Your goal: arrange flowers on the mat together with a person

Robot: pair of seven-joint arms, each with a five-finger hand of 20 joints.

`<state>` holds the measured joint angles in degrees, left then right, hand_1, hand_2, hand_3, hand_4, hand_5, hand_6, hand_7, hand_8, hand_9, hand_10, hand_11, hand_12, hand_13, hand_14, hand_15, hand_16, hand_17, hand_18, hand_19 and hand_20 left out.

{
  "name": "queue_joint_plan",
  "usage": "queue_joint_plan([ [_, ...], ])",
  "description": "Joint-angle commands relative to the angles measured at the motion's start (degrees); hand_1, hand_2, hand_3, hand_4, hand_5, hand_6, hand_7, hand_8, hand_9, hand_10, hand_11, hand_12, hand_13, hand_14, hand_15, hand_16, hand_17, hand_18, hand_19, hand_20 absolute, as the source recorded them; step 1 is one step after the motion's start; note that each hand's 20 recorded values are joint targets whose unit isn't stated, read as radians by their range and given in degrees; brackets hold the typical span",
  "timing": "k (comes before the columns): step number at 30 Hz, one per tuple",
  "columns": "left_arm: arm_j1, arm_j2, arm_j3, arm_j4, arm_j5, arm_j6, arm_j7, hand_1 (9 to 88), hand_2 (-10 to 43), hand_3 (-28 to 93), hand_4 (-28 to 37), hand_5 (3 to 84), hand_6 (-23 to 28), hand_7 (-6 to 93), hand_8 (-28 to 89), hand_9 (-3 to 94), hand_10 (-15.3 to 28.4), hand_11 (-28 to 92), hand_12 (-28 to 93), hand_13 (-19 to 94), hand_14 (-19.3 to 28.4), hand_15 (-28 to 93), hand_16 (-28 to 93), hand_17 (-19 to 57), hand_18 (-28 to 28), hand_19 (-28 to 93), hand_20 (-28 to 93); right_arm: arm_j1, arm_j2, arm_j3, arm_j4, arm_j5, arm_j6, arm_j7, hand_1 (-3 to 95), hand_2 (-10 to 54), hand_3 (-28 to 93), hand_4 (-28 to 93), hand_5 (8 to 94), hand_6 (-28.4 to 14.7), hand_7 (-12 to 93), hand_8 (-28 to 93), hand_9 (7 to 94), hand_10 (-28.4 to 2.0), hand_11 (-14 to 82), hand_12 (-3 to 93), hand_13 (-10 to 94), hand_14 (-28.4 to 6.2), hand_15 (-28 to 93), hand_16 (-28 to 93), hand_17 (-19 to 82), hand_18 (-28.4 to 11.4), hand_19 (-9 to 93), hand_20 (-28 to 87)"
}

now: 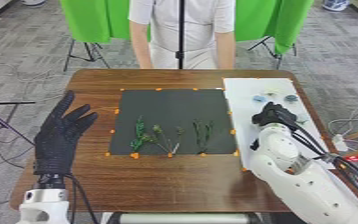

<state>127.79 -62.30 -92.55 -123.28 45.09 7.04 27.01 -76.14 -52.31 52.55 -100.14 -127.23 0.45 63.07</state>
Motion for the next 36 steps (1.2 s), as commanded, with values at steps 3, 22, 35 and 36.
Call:
queue_joint_plan([
  [3,0.1,0.27,0.33,0.35,-0.12,-0.49,0.15,20.5,8.5,73,-28.3,30.0,5.2,11.5,-9,34.3,18.2,23,12,28,24.3,44,-7,-4.4,27.3,63,-7,2.7,0.2,-9.1,5.5,-12.9,7.6,-0.8,58.5,-9.5,63,-28,69.1,2.7,31,-8,84.8,-7.3,15.6,33.5,77,-4.9,48,25,27,-20.2,72,14],
  [22,0.8,3.07,-0.70,-1.00,-1.59,-0.46,1.82,20.6,8.4,72,-28.3,30.0,5.3,11.5,-9,34.4,18.4,23,12,28,24.8,45,-7,-4.3,27.8,64,-7,11.6,0.0,-19.0,-8.9,-4.7,13.3,-13.5,63.1,-9.5,61,-28,80.7,3.8,29,-4,93.7,-4.7,13.2,35.9,84,-3.1,44,31,29,-16.9,74,16],
  [35,-4.0,9.93,2.71,-1.68,-4.58,-0.47,6.70,21.6,10.1,69,-28.1,29.6,6.4,9.9,-8,35.5,20.2,19,14,34,28.3,41,-4,-0.7,28.4,75,-27,28.1,-14.2,-37.2,0.9,4.5,11.0,-26.0,61.6,-9.5,59,-28,78.6,5.8,31,-6,92.9,-4.2,14.0,35.8,82,-3.8,51,23,27,-15.7,73,19],
  [36,-4.5,10.17,2.98,-1.71,-4.51,-0.47,6.38,21.4,10.0,69,-28.1,29.4,6.1,10.1,-8,35.3,19.9,19,14,33,28.0,41,-4,-0.4,28.4,76,-28,28.9,-15.0,-38.3,1.8,4.4,11.0,-26.4,61.3,-9.5,60,-28,78.6,5.8,31,-6,93.0,-4.3,14.2,36.1,82,-3.7,51,24,27,-15.8,73,20],
])
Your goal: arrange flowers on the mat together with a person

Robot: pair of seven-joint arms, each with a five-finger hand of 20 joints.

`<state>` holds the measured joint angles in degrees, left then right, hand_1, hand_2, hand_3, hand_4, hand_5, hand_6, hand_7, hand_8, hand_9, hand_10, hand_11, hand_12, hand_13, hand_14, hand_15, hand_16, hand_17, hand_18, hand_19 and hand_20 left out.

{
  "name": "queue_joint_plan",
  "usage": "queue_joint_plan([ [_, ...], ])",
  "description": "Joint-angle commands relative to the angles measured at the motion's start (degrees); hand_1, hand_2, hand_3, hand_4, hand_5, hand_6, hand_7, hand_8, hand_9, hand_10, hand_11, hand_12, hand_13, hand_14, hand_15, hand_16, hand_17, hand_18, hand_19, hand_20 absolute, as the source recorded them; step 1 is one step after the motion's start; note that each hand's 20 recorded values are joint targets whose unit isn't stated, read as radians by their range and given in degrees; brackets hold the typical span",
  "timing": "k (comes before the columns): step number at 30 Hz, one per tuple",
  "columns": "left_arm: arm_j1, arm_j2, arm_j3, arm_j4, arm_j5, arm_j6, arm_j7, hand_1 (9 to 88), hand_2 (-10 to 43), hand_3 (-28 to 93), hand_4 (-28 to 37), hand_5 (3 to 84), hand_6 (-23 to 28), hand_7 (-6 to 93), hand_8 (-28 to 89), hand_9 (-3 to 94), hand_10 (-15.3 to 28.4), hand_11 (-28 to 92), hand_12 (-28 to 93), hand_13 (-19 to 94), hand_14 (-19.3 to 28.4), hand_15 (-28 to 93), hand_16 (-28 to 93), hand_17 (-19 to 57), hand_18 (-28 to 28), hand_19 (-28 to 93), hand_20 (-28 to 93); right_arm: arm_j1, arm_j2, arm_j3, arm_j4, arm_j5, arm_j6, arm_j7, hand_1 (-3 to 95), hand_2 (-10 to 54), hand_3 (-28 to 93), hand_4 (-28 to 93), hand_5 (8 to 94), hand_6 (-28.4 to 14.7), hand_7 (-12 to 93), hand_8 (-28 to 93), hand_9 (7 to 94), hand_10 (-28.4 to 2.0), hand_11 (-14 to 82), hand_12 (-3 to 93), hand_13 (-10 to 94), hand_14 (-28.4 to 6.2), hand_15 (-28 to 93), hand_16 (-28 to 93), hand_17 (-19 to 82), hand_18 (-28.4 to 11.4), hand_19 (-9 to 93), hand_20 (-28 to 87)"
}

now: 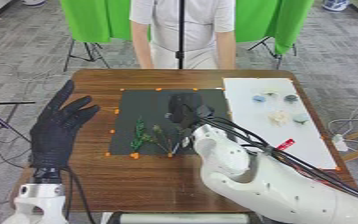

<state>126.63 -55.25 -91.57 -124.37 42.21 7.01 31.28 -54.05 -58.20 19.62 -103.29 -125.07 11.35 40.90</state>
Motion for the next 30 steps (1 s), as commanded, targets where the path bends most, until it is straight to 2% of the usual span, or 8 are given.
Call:
queue_joint_plan([
  [1,-4.1,3.59,2.51,-0.53,-1.67,-0.25,2.21,20.8,9.1,71,-28.1,29.6,5.5,10.9,-8,34.9,19.1,21,13,31,26.2,43,-5,-1.2,28.4,75,-26,7.7,-10.1,-6.7,5.9,2.3,0.7,-4.5,61.3,-9.5,62,-28,79.2,5.1,31,-6,93.4,-4.7,13.9,37.4,82,-3.7,51,25,27,-16.0,72,20],
  [2,-5.2,4.31,3.23,-0.34,-1.74,-0.30,2.47,20.5,8.6,72,-28.2,29.8,5.3,11.3,-9,34.6,18.5,22,13,29,25.1,44,-6,-1.7,28.4,73,-22,9.3,-11.0,-8.4,7.0,3.2,1.4,-4.4,61.2,-9.5,62,-28,79.4,4.9,31,-6,93.5,-4.8,13.9,37.7,82,-3.6,51,26,27,-16.1,72,21],
  [5,-6.9,4.12,3.89,-0.01,-1.03,-1.36,1.82,20.4,8.1,72,-28.2,29.9,5.2,11.2,-9,34.4,18.2,23,12,29,24.7,44,-6,-2.0,28.4,71,-17,12.0,-12.9,-11.8,9.5,4.6,2.0,-4.5,61.1,-9.5,63,-28,79.8,4.9,31,-5,93.6,-5.1,14.3,37.8,82,-3.6,51,26,26,-16.3,73,21],
  [10,-7.8,5.99,4.77,-0.32,-1.59,-0.32,3.01,20.3,8.1,73,-28.3,30.0,5.2,11.2,-9,34.4,18.2,23,12,28,24.5,44,-6,-2.1,28.4,71,-16,14.9,-15.6,-15.8,13.1,5.9,2.1,-4.9,60.7,-9.5,62,-28,79.9,5.2,30,-5,93.7,-5.1,15.3,37.4,82,-3.6,51,27,26,-16.4,73,21],
  [11,-8.3,5.89,4.74,-0.21,-1.40,-0.62,2.66,20.3,8.1,73,-28.3,30.0,5.2,11.2,-9,34.3,18.2,23,12,28,24.5,44,-7,-2.1,28.4,71,-16,15.4,-15.9,-16.5,13.8,6.0,2.0,-4.9,60.7,-9.5,62,-28,79.9,5.3,30,-5,93.7,-5.0,15.6,37.5,82,-3.7,51,27,26,-16.4,73,21],
  [18,-9.2,7.25,6.15,-0.18,-1.91,0.21,3.70,20.4,8.1,73,-28.3,30.0,5.2,11.3,-9,34.6,18.3,23,12,28,24.4,44,-7,-2.1,28.4,70,-15,18.0,-17.8,-20.4,16.4,5.4,0.6,-4.6,60.2,-9.5,60,-28,80.3,5.7,27,-6,92.6,-5.1,19.3,35.6,82,-3.9,53,24,26,-16.5,72,22],
  [22,-9.3,7.29,6.34,-0.06,-1.98,0.28,3.86,20.4,8.1,73,-28.3,30.0,5.2,11.3,-9,34.5,18.2,23,12,28,24.5,44,-7,-2.2,28.4,70,-15,17.9,-17.9,-20.3,17.0,3.3,-2.6,-4.0,58.7,-9.5,59,-28,78.2,5.8,24,-6,90.6,-5.2,20.5,34.6,80,-4.0,54,22,25,-16.8,72,22],
  [30,-8.6,6.40,5.67,0.02,-1.72,-0.44,2.90,20.5,8.1,73,-28.3,30.1,5.2,11.2,-9,34.4,18.2,23,12,28,24.6,44,-7,-2.4,28.4,70,-14,18.1,-17.6,-20.2,16.4,-0.6,-8.3,-1.6,53.8,-9.5,60,-28,70.0,4.5,23,-7,85.5,-6.6,21.6,33.2,74,-5.8,57,20,22,-18.3,71,23],
])
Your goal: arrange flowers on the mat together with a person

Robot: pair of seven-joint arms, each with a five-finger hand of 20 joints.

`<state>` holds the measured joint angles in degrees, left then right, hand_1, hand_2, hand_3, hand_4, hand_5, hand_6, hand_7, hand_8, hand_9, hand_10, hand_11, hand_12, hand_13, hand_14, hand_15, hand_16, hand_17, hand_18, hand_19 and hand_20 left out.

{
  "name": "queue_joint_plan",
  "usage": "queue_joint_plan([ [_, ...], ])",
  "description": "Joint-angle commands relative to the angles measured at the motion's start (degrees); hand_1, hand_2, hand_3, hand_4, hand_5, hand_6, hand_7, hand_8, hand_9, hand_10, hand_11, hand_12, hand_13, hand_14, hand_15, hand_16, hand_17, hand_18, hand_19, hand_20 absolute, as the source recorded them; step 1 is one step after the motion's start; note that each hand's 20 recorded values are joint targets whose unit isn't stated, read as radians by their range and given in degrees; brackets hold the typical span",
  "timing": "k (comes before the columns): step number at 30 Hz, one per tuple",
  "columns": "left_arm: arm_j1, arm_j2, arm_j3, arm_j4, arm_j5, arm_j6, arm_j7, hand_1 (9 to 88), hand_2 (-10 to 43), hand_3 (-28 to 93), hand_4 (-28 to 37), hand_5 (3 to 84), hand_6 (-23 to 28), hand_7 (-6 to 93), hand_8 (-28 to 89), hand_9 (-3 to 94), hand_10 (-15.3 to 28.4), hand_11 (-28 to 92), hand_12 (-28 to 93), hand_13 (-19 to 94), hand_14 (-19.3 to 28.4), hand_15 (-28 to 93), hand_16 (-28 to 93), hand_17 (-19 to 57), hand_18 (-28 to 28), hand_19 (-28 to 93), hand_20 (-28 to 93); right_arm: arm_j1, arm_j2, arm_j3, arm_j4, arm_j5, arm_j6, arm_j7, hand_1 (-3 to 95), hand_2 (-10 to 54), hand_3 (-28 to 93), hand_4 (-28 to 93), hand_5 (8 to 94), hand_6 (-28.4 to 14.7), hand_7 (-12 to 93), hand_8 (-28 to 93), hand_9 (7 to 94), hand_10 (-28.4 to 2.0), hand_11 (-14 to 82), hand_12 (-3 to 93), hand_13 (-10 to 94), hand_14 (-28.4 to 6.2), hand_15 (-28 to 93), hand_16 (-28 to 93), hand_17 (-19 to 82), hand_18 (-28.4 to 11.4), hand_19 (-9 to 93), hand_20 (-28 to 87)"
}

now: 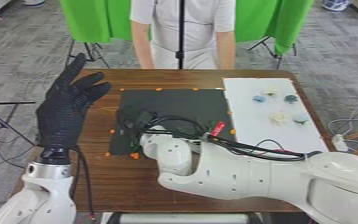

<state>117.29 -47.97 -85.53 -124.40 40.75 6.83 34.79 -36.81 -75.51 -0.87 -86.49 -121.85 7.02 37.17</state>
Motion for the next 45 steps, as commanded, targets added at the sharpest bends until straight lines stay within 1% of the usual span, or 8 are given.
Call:
queue_joint_plan([
  [1,1.0,-1.02,-0.53,0.00,-0.12,-0.35,-0.84,20.5,8.1,73,-28.3,30.1,5.2,11.3,-9,34.5,18.2,23,12,28,24.5,44,-7,-2.4,28.4,70,-14,0.4,-0.3,1.0,-0.6,-4.4,-5.0,1.9,53.2,-9.5,60,-28,69.6,4.4,23,-7,85.0,-6.6,21.9,33.1,73,-6.0,58,20,22,-18.5,71,23],
  [18,2.1,-1.70,-1.30,-0.29,-0.01,0.27,-1.89,21.5,8.1,73,-28.3,30.1,5.3,11.2,-9,34.4,18.3,23,12,28,24.6,44,-7,-2.6,28.4,69,-13,1.7,0.1,0.9,-2.2,-3.6,-8.9,2.4,45.2,-9.5,66,-28,63.8,3.1,20,-15,78.3,-8.7,32.8,24.1,69,-7.6,61,18,20,-20.6,69,26],
  [23,6.1,-2.42,-3.38,-1.18,-0.59,2.24,-1.65,21.5,8.1,73,-28.3,30.1,5.3,11.1,-9,34.4,18.3,23,12,28,24.6,44,-7,-2.6,28.4,69,-13,-0.5,1.8,6.3,-4.9,-2.4,-10.0,1.0,43.1,-9.5,68,-28,63.4,2.6,19,-15,77.0,-9.5,35.2,21.2,68,-7.9,62,18,20,-20.7,69,26],
  [34,12.5,-6.87,-8.38,-0.23,-1.01,3.75,-3.63,20.9,8.1,72,-28.3,30.1,5.3,11.2,-9,34.2,18.2,23,12,28,24.5,44,-7,-2.8,28.4,69,-13,-20.6,6.3,41.0,-21.6,23.1,-9.6,-1.7,36.0,-9.4,69,-28,59.3,0.2,17,-14,70.1,-13.9,27.3,16.7,61,-12.3,56,14,16,-21.8,62,23],
  [36,12.1,-9.67,-9.64,0.89,-0.47,2.82,-5.90,20.9,8.1,72,-28.3,30.1,5.2,11.3,-9,34.5,18.2,23,12,28,24.4,44,-7,-2.8,28.2,69,-13,-24.7,6.3,46.2,-24.0,29.5,-7.0,-2.0,34.0,-6.6,68,-27,58.6,-0.4,17,-14,68.0,-14.9,24.9,16.1,59,-13.8,53,13,15,-22.6,60,21],
  [39,11.7,-10.87,-10.24,2.28,-1.24,2.48,-6.01,20.4,8.1,72,-28.3,30.1,5.3,11.2,-9,35.3,18.9,24,12,28,24.5,45,-7,-3.0,28.0,68,-12,-30.8,6.6,54.6,-27.0,40.0,-7.1,-4.5,31.0,-3.6,68,-26,57.1,-1.0,16,-14,65.2,-16.0,22.3,15.5,57,-16.2,49,11,13,-23.7,56,19],
  [40,11.6,-12.09,-10.76,2.33,-0.74,2.22,-7.80,20.4,8.1,72,-28.3,30.2,5.3,11.2,-9,35.3,18.9,24,12,28,24.5,45,-7,-3.1,27.9,68,-12,-34.0,5.6,58.7,-27.8,43.9,-7.8,-4.5,30.4,-3.2,68,-26,56.5,-0.9,16,-14,64.4,-16.1,21.6,15.3,56,-16.7,47,11,13,-23.7,55,18],
  [45,11.4,-14.85,-11.54,3.31,-0.01,-0.13,-10.12,20.1,8.1,72,-28.3,30.4,5.1,11.1,-9,34.8,18.3,23,11,28,24.3,44,-7,-3.7,27.4,67,-12,-44.4,8.3,69.7,-31.4,57.1,-3.8,-8.2,25.5,1.0,69,-25,52.4,-1.6,15,-13,59.5,-17.1,18.8,14.7,51,-18.9,44,10,10,-24.3,53,16],
])
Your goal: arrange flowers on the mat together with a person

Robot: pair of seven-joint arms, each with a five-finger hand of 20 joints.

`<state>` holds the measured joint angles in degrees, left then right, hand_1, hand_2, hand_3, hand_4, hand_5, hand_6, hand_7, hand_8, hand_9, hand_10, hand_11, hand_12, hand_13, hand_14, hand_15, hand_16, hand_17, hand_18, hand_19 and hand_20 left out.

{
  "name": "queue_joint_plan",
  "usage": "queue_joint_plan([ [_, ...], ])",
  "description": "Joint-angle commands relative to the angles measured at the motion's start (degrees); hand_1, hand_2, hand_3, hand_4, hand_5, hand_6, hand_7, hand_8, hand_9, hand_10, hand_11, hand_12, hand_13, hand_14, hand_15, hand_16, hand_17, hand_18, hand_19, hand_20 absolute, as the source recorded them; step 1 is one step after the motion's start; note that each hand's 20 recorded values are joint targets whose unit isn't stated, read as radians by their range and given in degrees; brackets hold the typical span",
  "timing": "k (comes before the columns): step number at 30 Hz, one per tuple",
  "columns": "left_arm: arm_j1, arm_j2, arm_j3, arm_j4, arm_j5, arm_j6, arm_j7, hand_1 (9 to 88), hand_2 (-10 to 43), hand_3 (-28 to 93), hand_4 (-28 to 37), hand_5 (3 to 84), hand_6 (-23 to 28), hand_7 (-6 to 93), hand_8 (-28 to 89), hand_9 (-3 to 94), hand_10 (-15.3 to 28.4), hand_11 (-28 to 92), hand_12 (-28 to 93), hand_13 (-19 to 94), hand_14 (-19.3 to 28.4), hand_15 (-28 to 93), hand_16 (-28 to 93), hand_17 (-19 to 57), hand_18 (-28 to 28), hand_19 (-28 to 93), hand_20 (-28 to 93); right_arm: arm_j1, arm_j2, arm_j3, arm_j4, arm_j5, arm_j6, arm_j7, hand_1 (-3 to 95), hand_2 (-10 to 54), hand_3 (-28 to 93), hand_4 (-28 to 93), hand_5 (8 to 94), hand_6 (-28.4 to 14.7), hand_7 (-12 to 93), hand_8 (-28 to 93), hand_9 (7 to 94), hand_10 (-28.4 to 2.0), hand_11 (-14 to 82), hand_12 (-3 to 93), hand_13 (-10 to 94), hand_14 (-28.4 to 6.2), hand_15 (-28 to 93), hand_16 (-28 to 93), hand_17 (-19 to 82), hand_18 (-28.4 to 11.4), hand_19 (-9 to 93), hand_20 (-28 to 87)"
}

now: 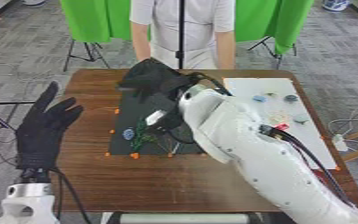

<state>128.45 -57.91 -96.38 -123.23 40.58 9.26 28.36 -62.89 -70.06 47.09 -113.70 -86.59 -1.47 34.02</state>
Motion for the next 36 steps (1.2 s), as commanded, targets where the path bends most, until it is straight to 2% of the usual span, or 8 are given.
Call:
queue_joint_plan([
  [1,0.2,-6.24,-1.43,2.44,1.16,-4.53,-5.01,19.9,8.2,72,-28.3,30.5,5.1,11.0,-9,35.7,18.9,24,12,28,24.3,44,-7,-3.8,27.4,67,-12,-20.6,3.4,23.8,-4.8,23.9,5.6,-6.0,24.4,1.8,68,-25,51.7,-1.7,14,-13,58.9,-17.1,18.4,14.6,50,-19.1,44,10,10,-24.3,53,16],
  [5,-0.3,-10.43,-3.32,3.10,2.95,-8.90,-8.46,19.7,8.5,72,-28.3,30.6,5.0,10.0,-9,40.6,20.5,26,11,32,25.8,46,-7,-2.6,27.9,68,-11,-28.9,3.5,30.0,-6.1,28.9,8.1,-11.5,22.1,4.2,68,-25,47.2,-1.8,13,-12,55.3,-17.9,16.1,14.0,47,-20.2,42,10,9,-24.5,52,16],
  [10,-0.7,-13.23,-3.59,3.64,2.82,-10.29,-8.14,19.7,8.5,71,-28.3,29.7,4.4,9.3,-8,37.5,18.5,21,10,33,25.5,43,-8,-1.2,28.3,70,-11,-36.1,1.4,34.1,-7.3,29.6,10.9,-15.5,20.0,5.9,67,-24,41.9,-1.6,11,-11,51.4,-18.3,14.2,14.0,44,-20.9,41,10,8,-24.8,51,15],
  [14,-1.3,-13.48,-3.83,4.13,3.79,-10.79,-7.96,19.6,8.7,71,-28.3,28.7,3.5,9.1,-8,36.7,18.1,20,10,33,25.0,42,-8,0.7,28.3,72,-13,-38.9,1.4,35.5,-7.4,30.5,10.7,-17.7,19.1,6.5,67,-24,41.6,-1.5,10,-11,50.9,-18.4,13.8,14.1,43,-21.2,41,10,8,-24.9,51,15],
  [19,-1.1,-11.38,-1.90,4.40,3.02,-8.18,-4.72,19.0,8.8,71,-28.3,28.0,2.9,9.4,-9,36.0,17.4,19,10,32,24.5,39,-7,-0.1,28.4,71,-16,-40.8,3.2,35.7,-6.9,32.4,11.0,-20.6,18.1,6.8,68,-25,41.4,-1.4,10,-11,49.4,-18.5,13.0,14.1,41,-21.4,38,10,7,-25.1,49,14],
  [22,-0.9,-11.03,-1.60,4.39,3.14,-8.27,-5.36,18.5,8.6,71,-28.3,27.7,2.7,9.8,-9,35.6,17.3,19,11,31,24.5,39,-6,-1.2,28.4,70,-16,-40.8,4.3,35.5,-7.0,30.3,12.3,-20.2,17.3,7.0,68,-25,41.1,-1.2,10,-11,48.2,-18.4,12.2,14.2,39,-21.4,36,11,5,-25.2,48,14],
  [27,-0.6,-10.43,-1.19,4.46,3.81,-6.95,-4.20,18.4,8.5,71,-28.3,27.4,2.7,10.0,-9,35.4,17.4,19,11,31,24.4,40,-5,-1.6,28.4,69,-16,-41.4,4.1,36.9,-7.6,30.6,12.6,-20.1,16.6,7.2,68,-25,40.9,-1.1,10,-11,47.3,-18.4,11.7,14.4,39,-21.6,35,12,5,-25.1,47,14],
  [36,-0.2,-11.11,-2.35,4.44,4.03,-7.84,-4.94,18.3,8.4,71,-28.3,28.1,3.0,10.3,-9,35.3,17.6,21,12,31,24.6,44,-5,-1.1,28.4,73,-14,-43.0,3.8,38.0,-7.7,32.0,12.3,-19.9,16.4,7.4,68,-25,41.2,-1.1,11,-11,47.8,-18.6,12.1,14.7,39,-21.4,37,13,5,-25.2,47,15],
])
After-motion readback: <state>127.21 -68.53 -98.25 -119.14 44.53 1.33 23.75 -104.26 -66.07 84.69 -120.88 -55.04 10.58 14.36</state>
